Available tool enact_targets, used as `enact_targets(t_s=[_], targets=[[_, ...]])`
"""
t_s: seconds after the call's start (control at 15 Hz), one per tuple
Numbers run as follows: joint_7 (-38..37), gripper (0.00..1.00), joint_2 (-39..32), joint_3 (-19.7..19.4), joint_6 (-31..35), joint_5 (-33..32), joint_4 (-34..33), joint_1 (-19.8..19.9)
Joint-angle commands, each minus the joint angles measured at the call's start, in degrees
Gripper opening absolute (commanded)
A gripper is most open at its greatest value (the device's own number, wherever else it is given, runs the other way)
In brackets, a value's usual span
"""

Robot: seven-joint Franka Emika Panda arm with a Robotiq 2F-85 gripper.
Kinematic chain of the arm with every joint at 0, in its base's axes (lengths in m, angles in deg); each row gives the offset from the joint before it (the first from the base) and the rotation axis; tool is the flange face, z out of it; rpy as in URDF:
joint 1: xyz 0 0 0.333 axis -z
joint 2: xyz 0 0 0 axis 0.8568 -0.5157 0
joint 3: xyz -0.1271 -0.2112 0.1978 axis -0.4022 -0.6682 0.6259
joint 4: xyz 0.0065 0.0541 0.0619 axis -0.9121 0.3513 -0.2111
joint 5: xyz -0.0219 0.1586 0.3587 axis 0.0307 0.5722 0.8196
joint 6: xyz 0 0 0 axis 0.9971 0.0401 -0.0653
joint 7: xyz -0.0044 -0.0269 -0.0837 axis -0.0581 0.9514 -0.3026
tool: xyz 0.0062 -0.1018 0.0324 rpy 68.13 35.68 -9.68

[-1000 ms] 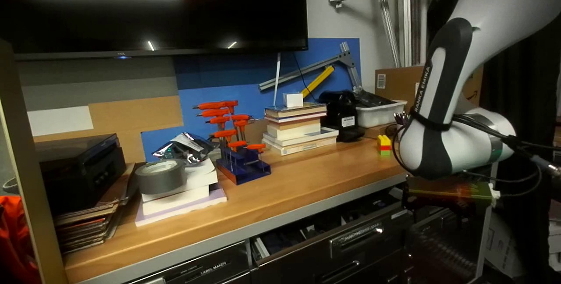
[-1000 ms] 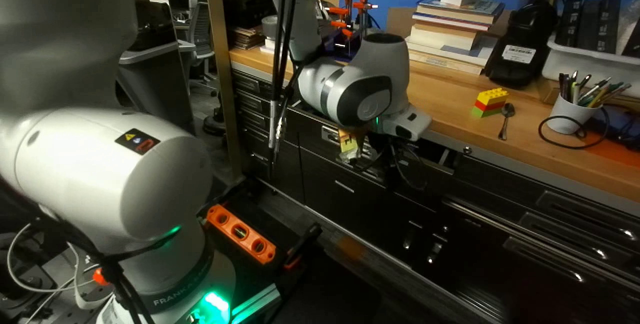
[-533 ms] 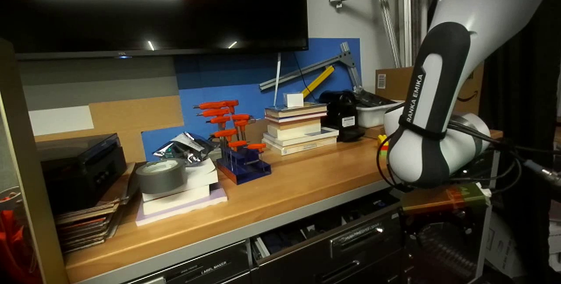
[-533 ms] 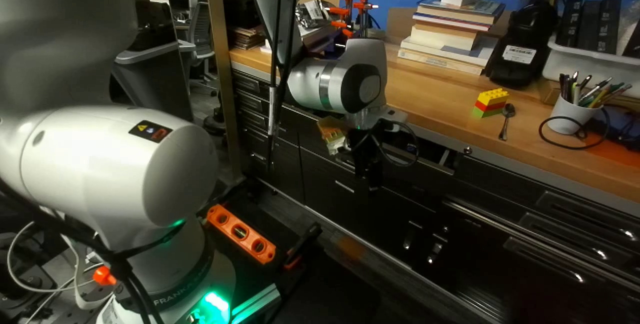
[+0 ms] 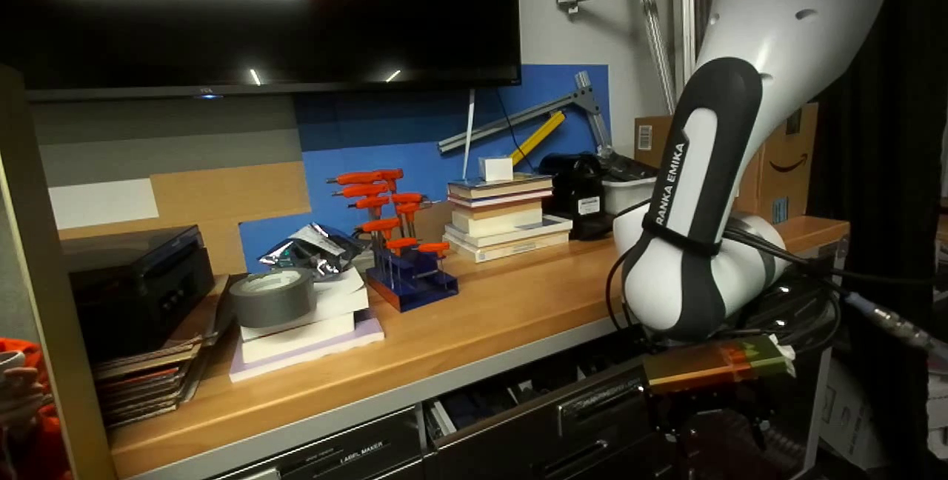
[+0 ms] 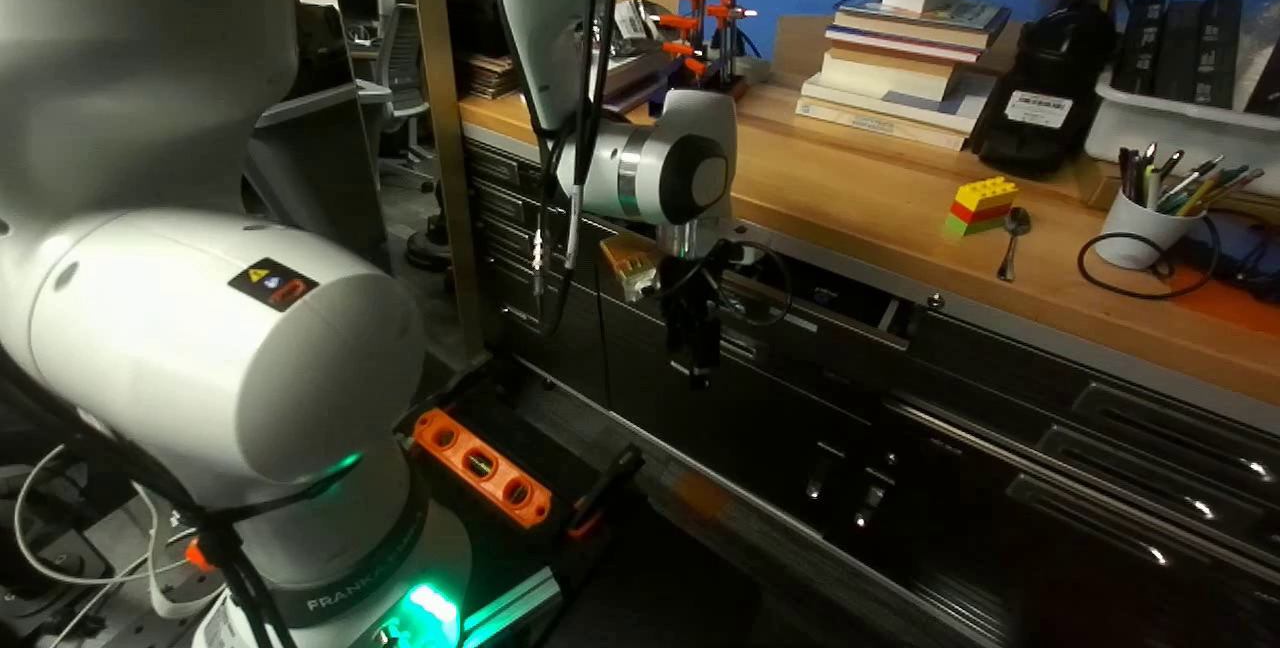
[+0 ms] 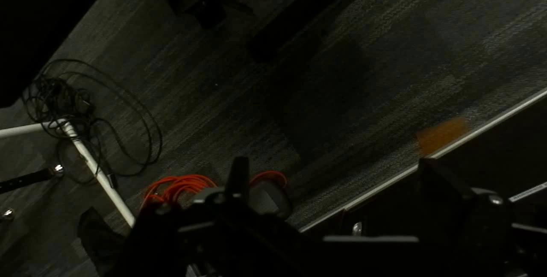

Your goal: Pick up the black objects from the counter and put them in the open drawer and close it

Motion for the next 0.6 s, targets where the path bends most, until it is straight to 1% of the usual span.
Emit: enact_targets(t_s=[0.0, 0.27, 0.4, 0.53], targets=[[-3.5, 1.0, -4.7, 4.3, 5.4, 3.5, -2.4, 2.5], [-6.5, 1.0, -9.6, 7.1, 14.8, 11.1, -5.0, 3.0], [-7.5, 1.0, -11.2, 8.4, 19.6, 15.8, -6.3, 3.2], [-7.9, 1.0, -11.8, 9.1, 22.8, 20.1, -6.8, 3.4]])
